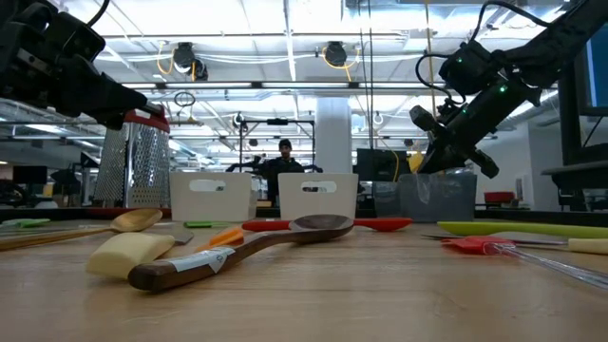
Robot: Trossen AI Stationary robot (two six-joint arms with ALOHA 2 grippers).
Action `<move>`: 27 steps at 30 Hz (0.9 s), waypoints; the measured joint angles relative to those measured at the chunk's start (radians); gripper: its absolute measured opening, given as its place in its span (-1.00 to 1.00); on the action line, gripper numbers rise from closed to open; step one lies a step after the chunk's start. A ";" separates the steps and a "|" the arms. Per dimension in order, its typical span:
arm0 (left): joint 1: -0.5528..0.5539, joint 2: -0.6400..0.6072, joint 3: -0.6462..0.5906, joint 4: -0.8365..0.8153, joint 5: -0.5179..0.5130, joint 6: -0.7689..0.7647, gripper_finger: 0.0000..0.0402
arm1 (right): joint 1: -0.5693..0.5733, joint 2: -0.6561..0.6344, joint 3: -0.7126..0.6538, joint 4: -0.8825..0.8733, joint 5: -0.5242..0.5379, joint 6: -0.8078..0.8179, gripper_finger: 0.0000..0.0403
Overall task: Pick & Place Kitchen Items
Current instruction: Put the yellow silicone spatula into the black bin, then put the green silicone spatula into the black bin
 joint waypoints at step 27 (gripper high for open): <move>0.000 0.000 0.000 0.000 0.000 0.000 -0.87 | 0.168 -0.185 0.000 0.158 -0.127 -0.082 -1.00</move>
